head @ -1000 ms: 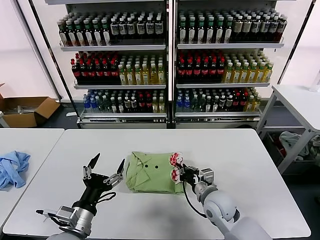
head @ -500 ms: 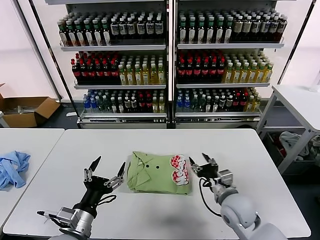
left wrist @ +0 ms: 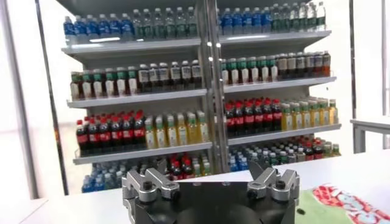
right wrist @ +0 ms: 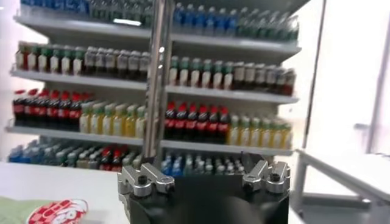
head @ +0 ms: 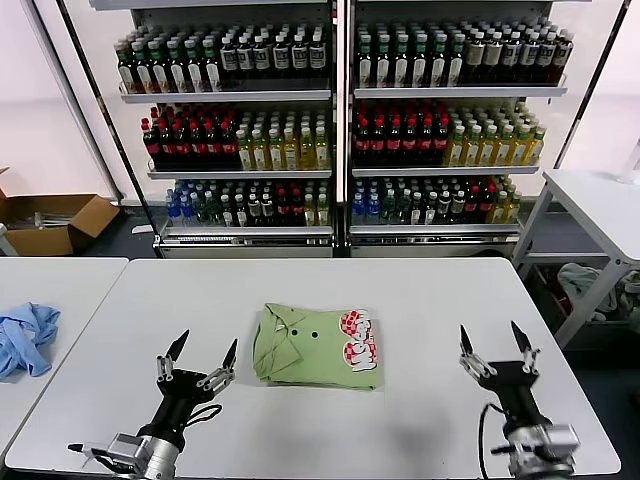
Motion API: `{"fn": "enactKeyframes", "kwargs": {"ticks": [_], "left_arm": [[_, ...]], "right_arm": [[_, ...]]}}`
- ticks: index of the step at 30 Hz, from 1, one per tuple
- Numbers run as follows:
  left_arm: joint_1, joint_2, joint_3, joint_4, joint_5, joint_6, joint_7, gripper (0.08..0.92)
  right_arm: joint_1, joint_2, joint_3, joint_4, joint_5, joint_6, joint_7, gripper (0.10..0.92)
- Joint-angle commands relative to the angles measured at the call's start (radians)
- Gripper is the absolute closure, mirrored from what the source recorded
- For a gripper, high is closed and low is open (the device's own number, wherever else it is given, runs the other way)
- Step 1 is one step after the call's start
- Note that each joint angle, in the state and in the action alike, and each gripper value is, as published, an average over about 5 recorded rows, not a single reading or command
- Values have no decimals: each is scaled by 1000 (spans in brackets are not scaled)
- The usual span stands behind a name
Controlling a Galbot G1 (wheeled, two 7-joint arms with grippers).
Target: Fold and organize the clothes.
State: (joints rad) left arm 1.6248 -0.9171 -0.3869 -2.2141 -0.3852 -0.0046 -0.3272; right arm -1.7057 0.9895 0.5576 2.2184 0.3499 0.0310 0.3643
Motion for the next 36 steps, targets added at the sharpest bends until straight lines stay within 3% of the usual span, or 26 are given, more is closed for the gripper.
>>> {"fn": "enactKeyframes", "kwargs": {"ticks": [1, 12, 36], "left_arm": [[87, 12, 5, 21, 25, -153, -41, 177], [94, 7, 11, 5, 23, -153, -37, 177], [115, 1, 2, 12, 29, -165, -46, 177]], "right_arm": [[-419, 51, 55, 56, -167, 462, 83, 203], [-414, 30, 43, 26, -80, 517, -27, 203], [-400, 27, 35, 21, -58, 505, -25, 203]]}}
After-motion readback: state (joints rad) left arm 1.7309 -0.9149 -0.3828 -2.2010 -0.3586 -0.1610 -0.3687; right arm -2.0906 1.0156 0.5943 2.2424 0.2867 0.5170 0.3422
